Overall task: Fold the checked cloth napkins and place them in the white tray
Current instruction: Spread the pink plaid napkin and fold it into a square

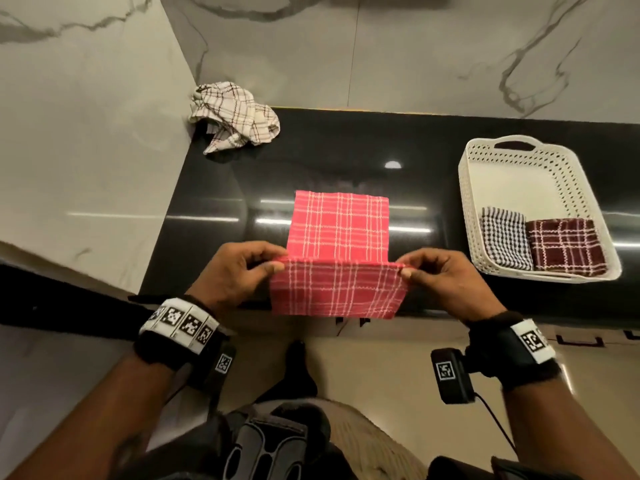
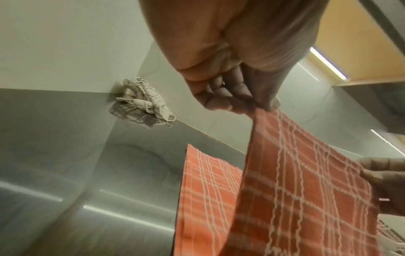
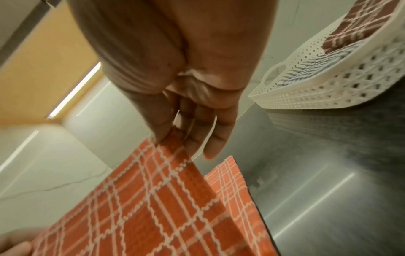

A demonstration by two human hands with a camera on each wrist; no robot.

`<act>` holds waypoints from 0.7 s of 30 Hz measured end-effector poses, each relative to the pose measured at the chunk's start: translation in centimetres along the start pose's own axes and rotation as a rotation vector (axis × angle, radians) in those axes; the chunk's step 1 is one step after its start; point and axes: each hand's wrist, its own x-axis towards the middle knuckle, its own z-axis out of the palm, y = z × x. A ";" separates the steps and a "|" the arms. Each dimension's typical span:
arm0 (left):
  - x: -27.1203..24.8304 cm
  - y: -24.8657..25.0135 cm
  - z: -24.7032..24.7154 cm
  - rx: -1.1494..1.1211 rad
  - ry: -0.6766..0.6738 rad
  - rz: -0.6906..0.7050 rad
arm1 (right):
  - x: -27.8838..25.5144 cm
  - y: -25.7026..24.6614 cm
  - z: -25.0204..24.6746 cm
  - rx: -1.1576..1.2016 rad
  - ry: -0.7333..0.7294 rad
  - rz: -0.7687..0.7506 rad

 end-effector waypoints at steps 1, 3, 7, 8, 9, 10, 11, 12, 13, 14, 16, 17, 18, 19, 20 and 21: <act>2.2 -0.2 -0.2 -0.005 0.024 0.000 | 1.8 0.1 -0.3 -0.025 0.066 -0.009; 7.3 -1.2 -0.6 0.001 0.064 -0.017 | 6.3 0.6 -0.9 -0.073 0.168 -0.014; 16.3 -4.5 -0.3 0.183 0.058 -0.046 | 15.0 2.7 -1.1 -0.244 0.297 0.052; 18.0 -5.2 -0.1 0.227 0.053 -0.065 | 16.8 3.2 -1.0 -0.276 0.333 0.075; 19.3 -6.0 0.2 0.269 0.047 -0.090 | 18.1 3.6 -0.8 -0.310 0.368 0.093; 20.3 -6.7 0.5 0.307 0.032 -0.118 | 19.1 4.1 -0.6 -0.345 0.389 0.110; 21.1 -7.4 0.8 0.337 0.007 -0.143 | 20.0 4.4 -0.4 -0.382 0.396 0.131; 21.8 -7.8 1.0 0.368 -0.017 -0.160 | 20.9 4.8 -0.2 -0.416 0.393 0.155; 22.2 -8.1 1.2 0.399 -0.029 -0.168 | 21.6 5.2 0.0 -0.443 0.385 0.174; 22.5 -8.3 1.4 0.416 -0.034 -0.171 | 22.2 5.6 0.1 -0.458 0.386 0.190; 22.8 -8.4 1.7 0.426 -0.027 -0.171 | 22.9 6.2 0.3 -0.469 0.397 0.210; 22.8 -8.4 1.7 0.430 -0.022 -0.172 | 23.0 6.5 0.4 -0.477 0.401 0.215; 22.8 -8.5 1.8 0.437 -0.018 -0.170 | 23.1 6.7 0.4 -0.483 0.403 0.217; 22.9 -8.7 1.8 0.445 -0.017 -0.171 | 23.2 6.8 0.4 -0.484 0.406 0.222; 23.1 -9.0 1.7 0.456 -0.022 -0.179 | 23.4 7.0 0.4 -0.480 0.409 0.234; 23.2 -9.3 1.7 0.465 -0.033 -0.186 | 23.3 7.0 0.3 -0.476 0.409 0.251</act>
